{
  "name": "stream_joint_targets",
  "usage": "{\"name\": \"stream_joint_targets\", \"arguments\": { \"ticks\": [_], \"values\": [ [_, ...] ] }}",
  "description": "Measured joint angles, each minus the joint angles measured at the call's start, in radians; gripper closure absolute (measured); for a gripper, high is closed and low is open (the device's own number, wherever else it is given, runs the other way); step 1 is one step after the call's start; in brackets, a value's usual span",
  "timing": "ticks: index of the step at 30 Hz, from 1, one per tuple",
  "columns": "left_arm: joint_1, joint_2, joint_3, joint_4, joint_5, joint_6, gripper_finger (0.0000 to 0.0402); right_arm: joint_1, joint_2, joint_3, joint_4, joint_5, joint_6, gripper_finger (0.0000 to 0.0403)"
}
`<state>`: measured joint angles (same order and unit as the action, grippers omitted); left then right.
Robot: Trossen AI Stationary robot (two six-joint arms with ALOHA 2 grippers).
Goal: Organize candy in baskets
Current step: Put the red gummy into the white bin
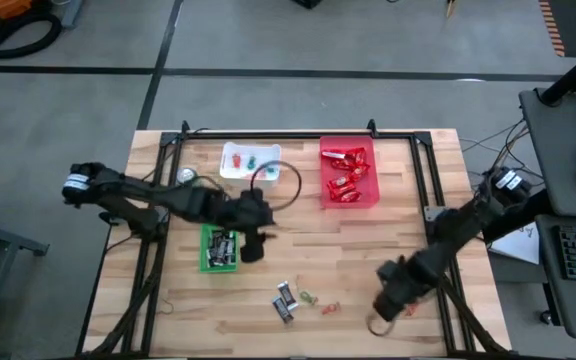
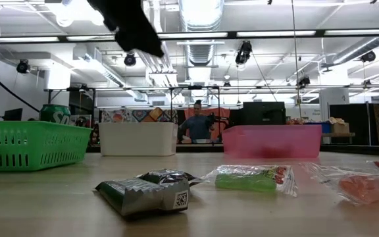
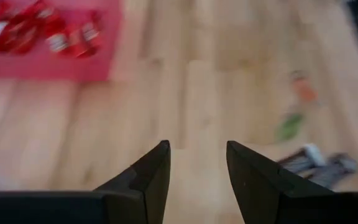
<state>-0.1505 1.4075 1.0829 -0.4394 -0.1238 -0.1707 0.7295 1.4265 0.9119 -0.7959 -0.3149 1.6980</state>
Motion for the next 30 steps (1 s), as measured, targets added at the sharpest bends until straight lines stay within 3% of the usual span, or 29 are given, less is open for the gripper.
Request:
{"name": "stream_joint_targets", "arguments": {
  "ticks": [6, 10, 30],
  "values": [
    [-0.132, 0.000, 0.028, 0.053, -0.070, -0.015, 0.0260, 0.178, 0.010, -0.003, -0.015, 0.002, 0.325, 0.0250],
    [-0.179, 0.000, 0.051, 0.056, -0.127, -0.043, 0.0260, 0.243, 0.029, -0.025, -0.020, 0.003, 0.439, 0.0250],
    [-0.268, 0.039, 0.069, 0.178, -0.131, -0.076, 0.0261, 0.265, 0.080, -0.066, -0.021, 0.259, 0.419, 0.0254]
  ]
}}
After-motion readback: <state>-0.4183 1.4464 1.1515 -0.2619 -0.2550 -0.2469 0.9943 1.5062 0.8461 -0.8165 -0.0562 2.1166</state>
